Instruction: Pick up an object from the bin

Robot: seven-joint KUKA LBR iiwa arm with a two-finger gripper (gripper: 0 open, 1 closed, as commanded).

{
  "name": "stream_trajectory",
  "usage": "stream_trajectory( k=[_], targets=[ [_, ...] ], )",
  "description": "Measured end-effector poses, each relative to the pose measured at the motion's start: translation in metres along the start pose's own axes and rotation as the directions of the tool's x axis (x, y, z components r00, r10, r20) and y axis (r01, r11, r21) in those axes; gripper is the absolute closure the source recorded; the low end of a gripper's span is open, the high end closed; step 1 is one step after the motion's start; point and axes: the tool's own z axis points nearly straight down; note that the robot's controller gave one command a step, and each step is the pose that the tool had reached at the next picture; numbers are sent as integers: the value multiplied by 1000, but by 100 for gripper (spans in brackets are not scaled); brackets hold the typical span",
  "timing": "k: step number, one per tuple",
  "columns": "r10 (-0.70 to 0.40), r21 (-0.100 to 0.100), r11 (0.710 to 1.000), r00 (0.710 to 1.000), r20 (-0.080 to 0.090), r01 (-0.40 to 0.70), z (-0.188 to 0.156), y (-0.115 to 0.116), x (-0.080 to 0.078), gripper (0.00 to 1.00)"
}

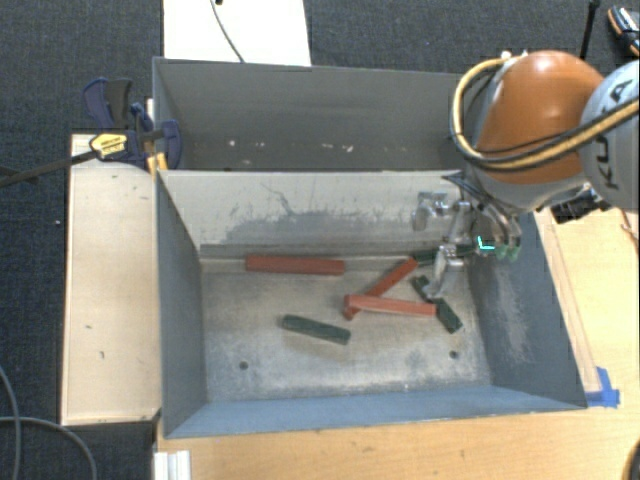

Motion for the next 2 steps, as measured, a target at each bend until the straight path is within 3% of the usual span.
stream_trajectory(
  k=[1,2],
  targets=[
    [-1,0,1000,1000,8,1,-4,0,-2,0],
    [-79,2,997,997,12,79,70,0,-4,0]
  ],
)
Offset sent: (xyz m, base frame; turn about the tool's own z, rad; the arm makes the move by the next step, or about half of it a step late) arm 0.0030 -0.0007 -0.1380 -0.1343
